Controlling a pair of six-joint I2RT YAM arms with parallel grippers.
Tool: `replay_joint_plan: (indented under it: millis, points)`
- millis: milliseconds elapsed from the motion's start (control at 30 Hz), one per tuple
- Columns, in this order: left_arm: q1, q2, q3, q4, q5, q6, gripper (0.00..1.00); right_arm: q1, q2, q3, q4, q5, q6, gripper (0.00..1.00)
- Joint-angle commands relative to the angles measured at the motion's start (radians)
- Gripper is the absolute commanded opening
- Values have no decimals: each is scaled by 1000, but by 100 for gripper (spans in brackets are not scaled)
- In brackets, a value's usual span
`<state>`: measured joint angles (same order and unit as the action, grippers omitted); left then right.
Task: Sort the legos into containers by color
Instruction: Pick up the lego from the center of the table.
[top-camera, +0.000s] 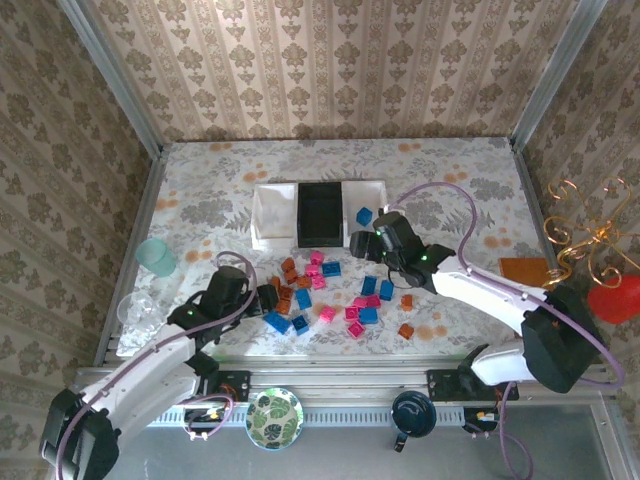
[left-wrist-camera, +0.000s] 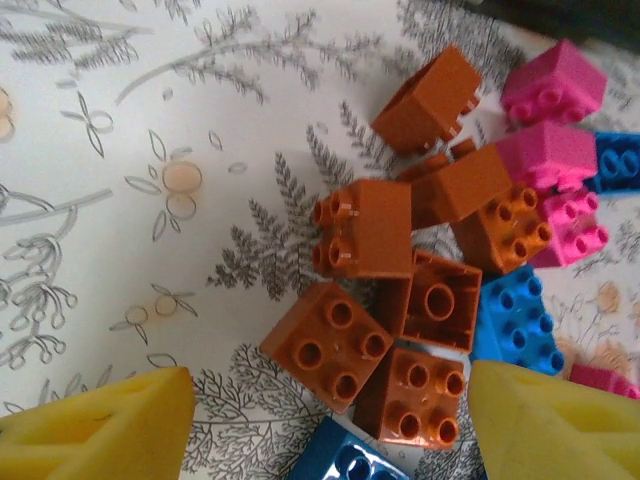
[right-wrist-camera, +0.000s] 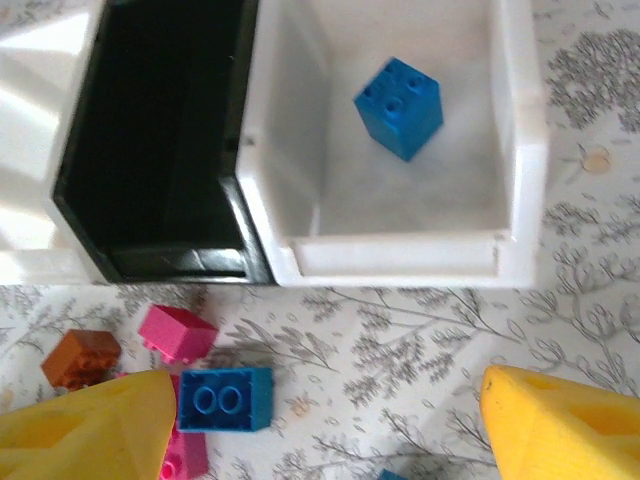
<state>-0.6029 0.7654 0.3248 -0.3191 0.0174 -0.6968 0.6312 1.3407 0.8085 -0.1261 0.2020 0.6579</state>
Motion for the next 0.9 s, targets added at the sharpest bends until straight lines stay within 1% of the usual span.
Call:
replay_joint_plan:
  millis: [0,133,300,500,633,867]
  points:
    - [-23,25,6,56,-30,18,74,2,-54,-16,-5,30,23,81]
    - [-29,89,47,91,-89,81,69,2,-64,-25,-2,29,31,81]
    - [-29,227,103,151,-136,156,64,5,-65,-31,-4,29,30,81]
    - [-26,396,157,245,-127,192,61,5,-79,-49,-3,37,34,81]
    - [-26,458,168,280,-108,192,60,5,-90,-58,-13,52,32,81]
    - [-21,492,156,296,-129,195,50,5,-115,-70,-18,69,28,81]
